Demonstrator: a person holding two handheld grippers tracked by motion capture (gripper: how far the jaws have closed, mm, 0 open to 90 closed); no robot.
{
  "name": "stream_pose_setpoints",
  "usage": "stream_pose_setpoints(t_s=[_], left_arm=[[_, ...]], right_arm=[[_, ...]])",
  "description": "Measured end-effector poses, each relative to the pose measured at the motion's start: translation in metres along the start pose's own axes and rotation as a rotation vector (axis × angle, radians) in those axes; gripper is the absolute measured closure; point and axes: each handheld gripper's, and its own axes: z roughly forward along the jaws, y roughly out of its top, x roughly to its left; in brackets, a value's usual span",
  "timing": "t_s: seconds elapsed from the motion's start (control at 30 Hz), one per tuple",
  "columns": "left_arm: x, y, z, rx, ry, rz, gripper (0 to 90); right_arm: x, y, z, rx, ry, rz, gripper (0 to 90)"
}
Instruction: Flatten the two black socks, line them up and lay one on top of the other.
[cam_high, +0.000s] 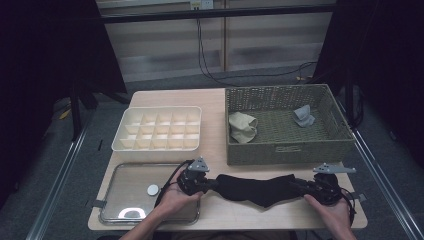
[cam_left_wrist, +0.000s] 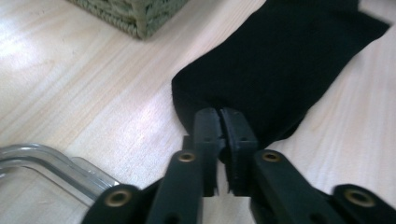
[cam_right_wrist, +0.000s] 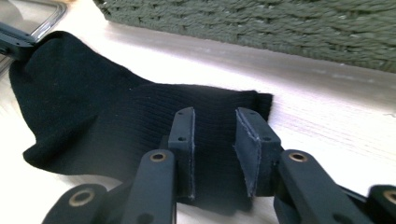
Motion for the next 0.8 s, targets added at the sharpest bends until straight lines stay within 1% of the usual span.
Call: stream_pose_setpoints(t_s=[0.07,0.13,0.17,0.2,0.23,0.27,0.33,0.4,0.43,0.47,0.5,0.53,0.63,0.67,0.7,0.77,0.8], left_arm=[[0.001,0.001,-0.005,-0.027,-0.018,-0.014,86.1],[0.002,0.001,-0.008,-0.038,-0.014,-0.015,84.4],[0.003,0.001,-0.009,-0.052,-0.016,-0.022,83.0],[0.005,0.003,-0.011,-0.044,-0.011,-0.026,81.1],[0.006,0.003,-0.01,-0.054,-0.009,-0.033,78.0],[0.007,0.004,-0.009,-0.056,-0.005,-0.031,74.9],[0.008,0.004,-0.007,-0.06,-0.014,-0.041,71.2],[0.01,0.005,-0.005,-0.058,-0.014,-0.045,67.3],[0.01,0.005,-0.004,-0.045,-0.012,-0.049,66.7],[0.011,0.004,-0.002,-0.048,-0.011,-0.051,67.5],[0.012,0.004,-0.002,-0.032,-0.008,-0.051,69.5],[0.012,0.003,-0.001,-0.027,-0.008,-0.056,72.5],[0.01,0.003,0.001,-0.009,-0.026,-0.057,85.6],[0.009,0.004,-0.001,-0.004,-0.017,-0.049,88.5],[0.009,0.004,-0.002,-0.018,-0.027,-0.061,88.9],[0.009,0.005,-0.006,-0.04,-0.039,-0.061,89.5],[0.008,0.005,-0.009,-0.048,-0.042,-0.069,89.6]], right_arm=[[-0.001,0.0,-0.001,-0.009,-0.007,0.004,68.2],[-0.001,0.0,-0.001,-0.01,-0.012,0.008,66.9],[-0.002,0.0,-0.001,-0.005,-0.013,0.009,66.2],[-0.002,0.0,0.0,0.002,-0.015,0.008,65.9],[-0.002,0.0,0.002,0.016,-0.01,0.011,66.0],[-0.002,-0.001,0.003,0.025,-0.012,0.008,66.3],[-0.001,0.0,0.004,0.029,-0.015,0.002,68.2],[-0.001,0.001,0.005,0.037,-0.017,-0.004,71.7],[-0.001,0.001,0.006,0.042,-0.022,-0.006,74.1],[-0.001,0.001,0.007,0.045,-0.022,-0.01,76.2],[-0.001,0.001,0.008,0.051,-0.024,-0.013,78.7],[-0.001,0.001,0.008,0.054,-0.024,-0.011,80.5],[0.0,0.001,0.007,0.049,-0.023,-0.021,85.9],[0.0,0.002,0.007,0.045,-0.023,-0.016,86.4],[0.0,0.002,0.006,0.04,-0.015,-0.016,86.6],[-0.001,0.002,0.004,0.024,-0.002,-0.005,86.9],[-0.001,0.003,0.002,0.014,0.0,0.002,87.0]])
